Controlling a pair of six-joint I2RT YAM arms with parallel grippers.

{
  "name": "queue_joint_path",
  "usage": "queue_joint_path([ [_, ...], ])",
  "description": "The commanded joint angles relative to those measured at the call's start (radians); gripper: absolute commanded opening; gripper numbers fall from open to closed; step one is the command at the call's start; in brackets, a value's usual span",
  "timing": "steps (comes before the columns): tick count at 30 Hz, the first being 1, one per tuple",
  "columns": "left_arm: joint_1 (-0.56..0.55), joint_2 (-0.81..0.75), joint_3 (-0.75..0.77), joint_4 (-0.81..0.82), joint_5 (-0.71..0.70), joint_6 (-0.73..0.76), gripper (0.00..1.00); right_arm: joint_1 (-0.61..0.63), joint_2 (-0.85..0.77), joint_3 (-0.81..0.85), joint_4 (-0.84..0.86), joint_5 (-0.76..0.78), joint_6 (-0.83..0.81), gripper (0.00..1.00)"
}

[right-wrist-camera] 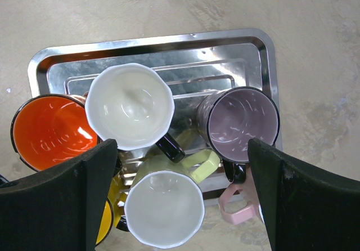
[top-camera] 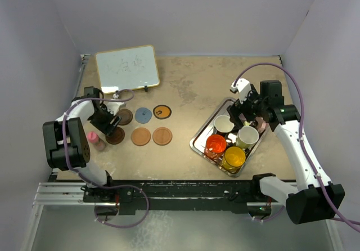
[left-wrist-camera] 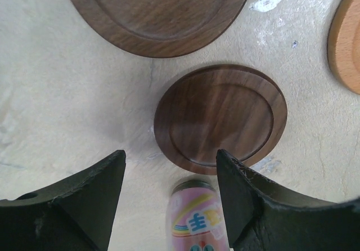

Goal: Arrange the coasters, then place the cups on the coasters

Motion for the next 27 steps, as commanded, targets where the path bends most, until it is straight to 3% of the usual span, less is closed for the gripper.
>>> queue_joint_path([
  [1, 0.011, 0.040, 0.052, -0.053, 0.025, -0.028, 0.63, -0.004, -0.002, 0.021, -0.002, 0.014, -0.015, 1.00],
  [27, 0.011, 0.085, 0.025, -0.107, 0.151, -0.036, 0.56, -0.004, -0.003, 0.017, 0.001, 0.019, -0.020, 1.00],
])
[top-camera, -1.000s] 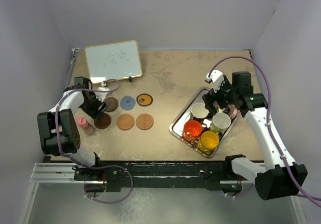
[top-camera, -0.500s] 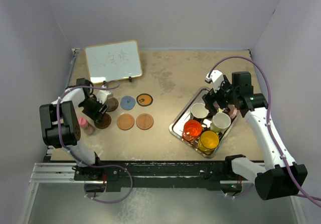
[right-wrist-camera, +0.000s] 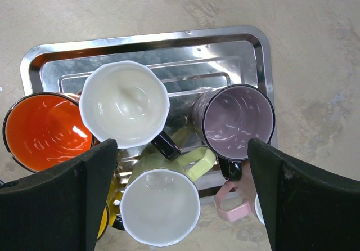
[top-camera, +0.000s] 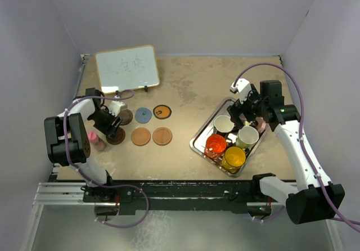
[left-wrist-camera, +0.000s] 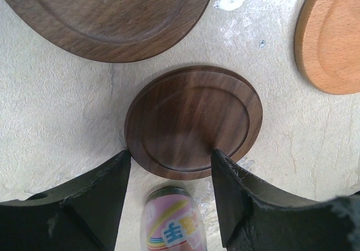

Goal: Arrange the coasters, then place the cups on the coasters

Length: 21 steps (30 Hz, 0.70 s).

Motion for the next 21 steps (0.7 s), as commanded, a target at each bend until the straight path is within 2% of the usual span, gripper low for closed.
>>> queue_joint_path([
  [1, 0.005, 0.004, 0.002, -0.035, 0.089, -0.008, 0.56, -0.004, -0.002, 0.017, 0.001, 0.001, -0.010, 1.00],
  [15, 0.005, -0.002, 0.008, -0.027, 0.134, -0.024, 0.56, -0.004, -0.005, 0.020, -0.002, -0.005, -0.006, 1.00],
  [21, 0.004, -0.062, 0.027, -0.031, 0.112, -0.025, 0.57, -0.004, -0.005, 0.021, -0.002, -0.007, -0.003, 1.00],
])
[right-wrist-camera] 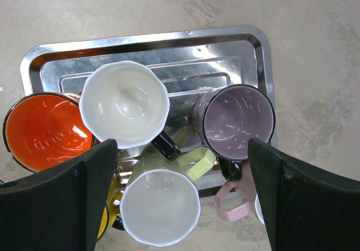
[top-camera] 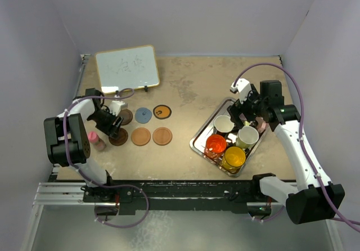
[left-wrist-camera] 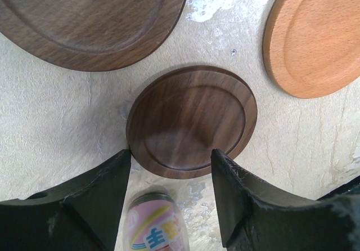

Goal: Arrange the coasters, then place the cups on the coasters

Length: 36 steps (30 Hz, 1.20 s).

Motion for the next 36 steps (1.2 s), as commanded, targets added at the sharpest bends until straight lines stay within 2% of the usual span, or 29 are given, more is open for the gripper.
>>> queue_joint_path([
  [1, 0.002, -0.075, 0.030, -0.013, 0.031, -0.010, 0.57, -0.005, -0.005, 0.023, -0.001, -0.005, -0.003, 1.00],
  [7, 0.002, -0.218, 0.051, 0.076, 0.028, -0.060, 0.61, -0.004, -0.006, 0.038, 0.017, 0.016, 0.034, 1.00],
  [15, -0.008, -0.364, 0.030, 0.245, 0.183, -0.177, 0.68, -0.001, 0.010, 0.126, -0.053, 0.042, 0.025, 1.00],
  [17, -0.010, -0.397, 0.015, 0.311, 0.212, -0.205, 0.76, -0.001, 0.030, 0.149, -0.078, 0.059, 0.009, 1.00],
  [20, -0.009, -0.434, -0.004, 0.390, 0.234, -0.242, 0.80, 0.005, 0.060, 0.161, -0.107, 0.078, -0.005, 0.99],
  [30, -0.008, -0.427, -0.010, 0.576, 0.211, -0.477, 0.84, 0.039, 0.086, 0.111, -0.040, 0.082, 0.050, 0.96],
  [36, -0.010, -0.402, -0.023, 0.606, 0.276, -0.501, 0.82, 0.077, 0.172, 0.096, 0.029, 0.157, 0.113, 0.84],
])
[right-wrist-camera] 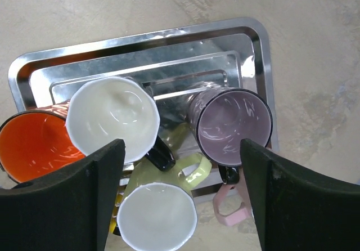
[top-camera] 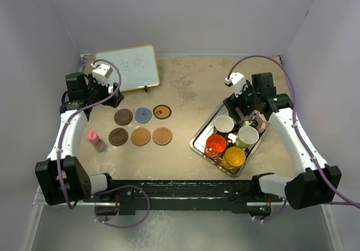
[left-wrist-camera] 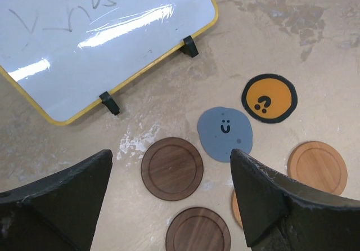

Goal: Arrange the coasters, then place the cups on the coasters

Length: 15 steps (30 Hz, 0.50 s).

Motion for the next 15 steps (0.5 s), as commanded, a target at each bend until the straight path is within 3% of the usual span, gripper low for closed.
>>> queue_joint_path([
  [1, -0.004, 0.008, -0.022, 0.097, 0.068, -0.055, 0.81, 0.022, 0.056, -0.007, 0.064, 0.074, 0.050, 0.82],
  [6, -0.041, -0.017, -0.039, 0.114, 0.056, -0.040, 0.81, 0.023, 0.116, -0.009, 0.054, 0.121, 0.049, 0.69],
  [15, -0.097, -0.034, -0.068, 0.113, -0.001, -0.008, 0.80, 0.023, 0.206, -0.010, 0.004, 0.034, 0.064, 0.50],
])
